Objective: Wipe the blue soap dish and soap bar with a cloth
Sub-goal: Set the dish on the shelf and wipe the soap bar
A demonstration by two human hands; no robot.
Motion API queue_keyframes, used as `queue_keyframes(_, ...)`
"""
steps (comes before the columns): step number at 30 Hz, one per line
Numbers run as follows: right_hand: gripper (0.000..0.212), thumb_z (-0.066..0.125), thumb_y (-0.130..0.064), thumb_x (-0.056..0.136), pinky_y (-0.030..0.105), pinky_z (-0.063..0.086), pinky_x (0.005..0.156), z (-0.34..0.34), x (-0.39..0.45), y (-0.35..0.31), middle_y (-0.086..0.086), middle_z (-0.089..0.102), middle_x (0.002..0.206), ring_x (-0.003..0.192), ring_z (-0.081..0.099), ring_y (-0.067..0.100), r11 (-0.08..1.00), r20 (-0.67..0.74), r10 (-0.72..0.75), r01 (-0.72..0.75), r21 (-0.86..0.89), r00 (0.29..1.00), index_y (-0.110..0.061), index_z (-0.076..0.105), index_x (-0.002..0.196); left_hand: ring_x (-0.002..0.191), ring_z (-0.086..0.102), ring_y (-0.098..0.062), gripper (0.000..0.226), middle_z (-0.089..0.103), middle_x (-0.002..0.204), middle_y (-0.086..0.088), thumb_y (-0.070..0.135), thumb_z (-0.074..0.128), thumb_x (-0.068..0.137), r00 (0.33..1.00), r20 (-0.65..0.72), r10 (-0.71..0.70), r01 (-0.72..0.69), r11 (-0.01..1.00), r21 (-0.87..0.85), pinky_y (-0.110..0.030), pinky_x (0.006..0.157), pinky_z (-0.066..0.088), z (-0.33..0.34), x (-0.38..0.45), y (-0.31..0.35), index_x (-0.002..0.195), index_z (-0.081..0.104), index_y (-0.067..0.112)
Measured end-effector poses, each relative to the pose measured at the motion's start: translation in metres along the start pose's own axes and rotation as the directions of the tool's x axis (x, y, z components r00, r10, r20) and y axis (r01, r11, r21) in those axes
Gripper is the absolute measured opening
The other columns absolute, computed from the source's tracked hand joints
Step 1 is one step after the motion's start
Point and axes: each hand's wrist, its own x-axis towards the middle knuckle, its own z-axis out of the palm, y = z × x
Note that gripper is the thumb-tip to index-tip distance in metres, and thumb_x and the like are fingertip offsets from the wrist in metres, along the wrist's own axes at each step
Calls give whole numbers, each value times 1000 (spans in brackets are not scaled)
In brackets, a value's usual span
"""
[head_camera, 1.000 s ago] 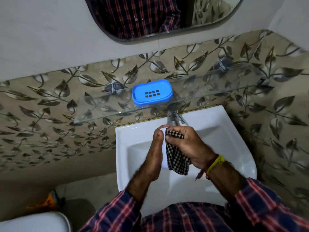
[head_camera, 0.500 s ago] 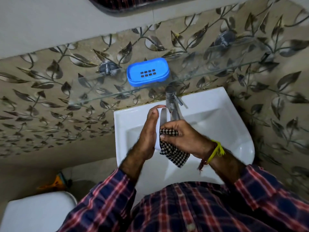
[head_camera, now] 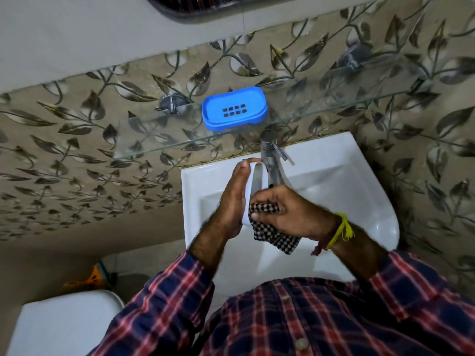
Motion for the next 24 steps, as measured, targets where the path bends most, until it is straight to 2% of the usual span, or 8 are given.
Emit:
queue_keyframes(6,13,66,-5,85,45,58,69,-17,6,-5,4,72,74,70,69,21,974,-4,6,-7,-225,1000,-11,69,73,88,76,-20,49,79,101,-5,60,39,102,999,11,-46,45,994,96,-32,68,62,3,3,1,125,67,28)
queue_keyframes(10,8,70,-8,89,51,55,74,-6,1,-3,19,73,86,75,67,28,997,-12,18,-17,71,1000,0,71,88,129,58,-32,51,65,136,-15,55,48,99,991,-123,49,-35,993,110,-50,111,44,4,11,10,132,64,20)
queue_keyframes(12,19,75,-15,87,50,52,68,-3,-2,1,22,68,79,69,63,28,998,-17,-6,7,59,1000,3,68,86,126,61,-34,56,65,135,-17,58,52,97,987,-160,19,-6,997,80,-50,107,48,6,10,11,133,64,18)
queue_keyframes(16,23,75,-16,87,40,51,63,4,-6,11,9,64,67,63,60,22,1000,-163,-15,13,-14,986,0,65,74,87,78,-24,60,80,99,-9,65,46,97,978,-139,-153,154,988,-3,-32,64,61,19,10,9,132,65,20)
queue_keyframes(18,19,74,-12,87,28,49,62,3,-7,14,5,63,68,65,59,14,988,-224,57,-22,153,973,1,66,75,99,75,-14,60,79,108,2,67,34,99,990,-136,-36,53,991,122,-29,73,61,19,8,9,129,68,28)
queue_keyframes(19,18,73,-10,87,25,48,63,-1,-7,14,6,63,71,67,58,14,965,-256,106,-38,258,961,3,66,78,117,67,-8,60,72,126,8,66,27,100,988,-133,79,-47,973,226,-29,91,57,20,3,11,133,65,33)
queue_keyframes(21,19,72,-7,87,27,48,64,-11,-7,12,13,62,75,70,58,21,899,-293,187,-43,436,937,9,64,82,149,31,-5,62,40,158,15,63,23,102,910,15,415,-370,794,483,-35,122,28,9,-3,5,148,46,30)
queue_keyframes(24,23,70,-6,85,29,50,68,-22,-6,5,18,58,83,74,57,24,754,-197,230,-47,655,953,12,63,97,156,17,-25,68,33,163,0,61,31,102,707,338,621,-658,402,637,-45,125,18,-4,-7,-16,146,46,12)
